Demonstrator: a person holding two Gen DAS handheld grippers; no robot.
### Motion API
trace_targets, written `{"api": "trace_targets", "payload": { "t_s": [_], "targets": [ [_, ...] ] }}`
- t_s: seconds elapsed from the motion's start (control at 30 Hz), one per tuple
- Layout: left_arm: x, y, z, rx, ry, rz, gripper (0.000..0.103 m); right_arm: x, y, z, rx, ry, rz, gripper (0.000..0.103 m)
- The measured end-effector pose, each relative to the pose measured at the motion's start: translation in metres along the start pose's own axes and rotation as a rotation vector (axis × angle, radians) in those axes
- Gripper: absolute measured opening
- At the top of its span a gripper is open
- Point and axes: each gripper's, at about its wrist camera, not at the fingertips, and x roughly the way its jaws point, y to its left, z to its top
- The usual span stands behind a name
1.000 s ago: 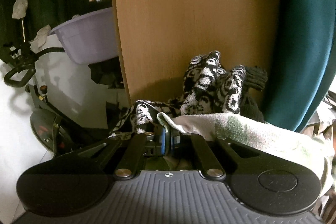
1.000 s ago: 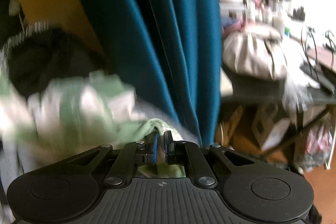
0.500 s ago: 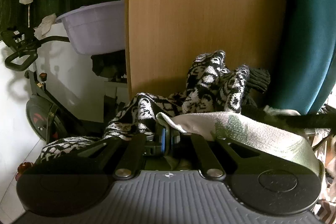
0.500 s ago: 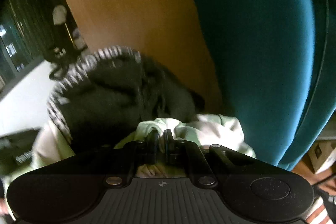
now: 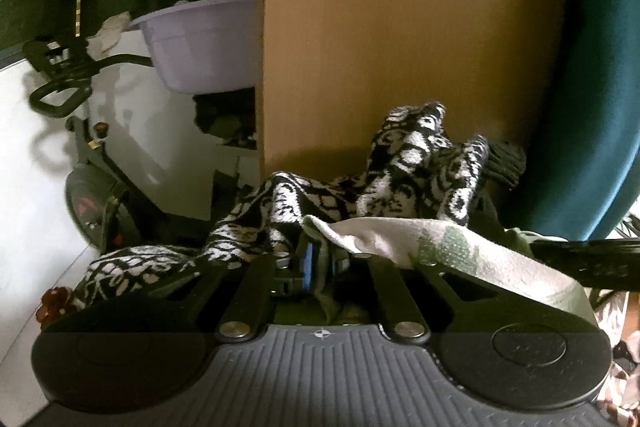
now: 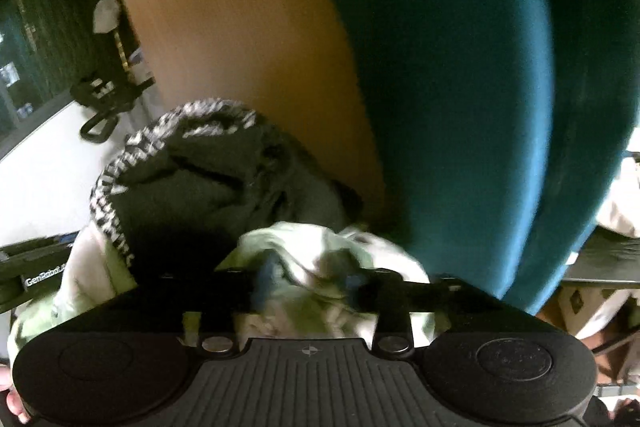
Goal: Fold clothes
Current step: 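Carry the green shirt with both grippers onto the black patterned sweater pile, then open both grippers to release the green shirt on the pile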
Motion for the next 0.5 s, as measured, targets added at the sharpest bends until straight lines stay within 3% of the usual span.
{"api": "trace_targets", "payload": {
  "t_s": [0.03, 0.07, 0.13, 0.2, 0.3, 0.5],
  "targets": [
    [-0.002, 0.001, 0.002, -0.015, 0.005, 0.006, 0.022, -0.008, -0.005, 0.002, 0.026, -0.037, -0.001, 0.083],
    [-0.007, 0.004, 0.002, -0.031, 0.002, 0.021, 0.033, -0.017, -0.009, 0.003, 0.054, -0.076, 0.0, 0.085],
    [-0.017, 0.012, 0.001, -0.062, -0.008, 0.055, 0.103, -0.03, -0.02, 0.005, 0.088, -0.094, 0.03, 0.085],
    [-0.027, 0.02, 0.001, -0.094, -0.019, 0.088, 0.102, -0.043, -0.027, 0.003, 0.095, -0.104, 0.046, 0.085],
    [-0.046, 0.033, -0.009, -0.104, -0.026, 0.002, 0.102, -0.049, -0.035, -0.011, 0.087, -0.093, 0.035, 0.086],
    [-0.08, 0.029, -0.036, -0.081, -0.01, -0.044, 0.103, -0.055, -0.053, -0.055, 0.108, -0.012, -0.005, 0.086]
  ]
}}
